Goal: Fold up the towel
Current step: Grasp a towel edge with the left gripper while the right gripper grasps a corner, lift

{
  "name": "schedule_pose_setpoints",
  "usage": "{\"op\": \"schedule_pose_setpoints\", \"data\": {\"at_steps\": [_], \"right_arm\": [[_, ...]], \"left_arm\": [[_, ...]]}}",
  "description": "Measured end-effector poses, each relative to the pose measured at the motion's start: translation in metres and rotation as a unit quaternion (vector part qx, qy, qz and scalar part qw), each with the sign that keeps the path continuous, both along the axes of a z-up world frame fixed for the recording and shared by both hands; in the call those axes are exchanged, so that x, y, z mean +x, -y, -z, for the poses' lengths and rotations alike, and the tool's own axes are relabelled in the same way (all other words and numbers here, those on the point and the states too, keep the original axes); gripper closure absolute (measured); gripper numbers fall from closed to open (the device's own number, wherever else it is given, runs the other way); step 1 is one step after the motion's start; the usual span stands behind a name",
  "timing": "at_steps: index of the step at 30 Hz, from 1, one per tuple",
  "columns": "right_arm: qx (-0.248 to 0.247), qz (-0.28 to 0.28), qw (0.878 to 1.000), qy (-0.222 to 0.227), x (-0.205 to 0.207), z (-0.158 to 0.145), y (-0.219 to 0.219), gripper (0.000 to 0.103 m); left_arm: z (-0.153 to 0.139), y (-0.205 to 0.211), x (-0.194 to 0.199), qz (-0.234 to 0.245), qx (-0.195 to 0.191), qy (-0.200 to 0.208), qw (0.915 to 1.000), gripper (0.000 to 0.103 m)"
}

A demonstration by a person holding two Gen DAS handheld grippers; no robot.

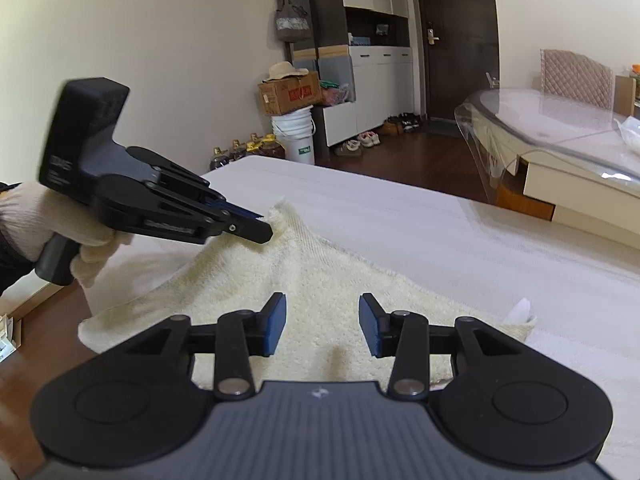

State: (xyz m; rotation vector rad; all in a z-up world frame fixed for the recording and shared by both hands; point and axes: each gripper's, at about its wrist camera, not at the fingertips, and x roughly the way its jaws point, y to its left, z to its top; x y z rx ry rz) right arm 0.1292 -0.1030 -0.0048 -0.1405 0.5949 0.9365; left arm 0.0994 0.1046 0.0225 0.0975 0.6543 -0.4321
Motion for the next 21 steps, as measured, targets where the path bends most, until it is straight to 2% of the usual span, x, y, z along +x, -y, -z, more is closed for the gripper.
{"op": "schedule_pose_setpoints", "data": {"at_steps": [3, 5, 9, 12, 13, 14, 18, 21], "right_arm": [[-0.013, -0.028, 0.999, 0.009, -0.006, -0.001, 0.003, 0.055], [-0.037, -0.041, 0.998, 0.022, -0.015, 0.001, 0.006, 0.052], [-0.079, -0.042, 0.994, 0.064, -0.04, 0.008, 0.019, 0.052], [-0.101, -0.037, 0.988, 0.109, -0.058, 0.013, 0.024, 0.047], [-0.113, -0.042, 0.984, 0.128, -0.065, 0.015, 0.023, 0.047], [-0.129, -0.051, 0.979, 0.152, -0.073, 0.018, 0.02, 0.047], [-0.165, -0.097, 0.958, 0.213, -0.097, 0.024, 0.009, 0.048], [-0.201, -0.128, 0.937, 0.256, -0.113, 0.03, 0.003, 0.049]], "left_arm": [[-0.01, 0.017, -0.015, 0.075, -0.03, -0.002, 0.9967, 0.097], [-0.012, 0.03, -0.022, 0.106, -0.025, -0.004, 0.994, 0.097], [-0.011, 0.065, -0.04, 0.186, 0.001, -0.02, 0.9824, 0.096], [-0.005, 0.081, -0.047, 0.214, 0.024, -0.036, 0.9759, 0.092], [-0.004, 0.085, -0.049, 0.221, 0.031, -0.043, 0.9738, 0.089], [-0.004, 0.087, -0.05, 0.222, 0.038, -0.049, 0.9731, 0.078], [-0.008, 0.079, -0.054, 0.21, 0.051, -0.05, 0.9751, 0.065], [-0.011, 0.059, -0.055, 0.177, 0.069, -0.05, 0.9804, 0.065]]}}
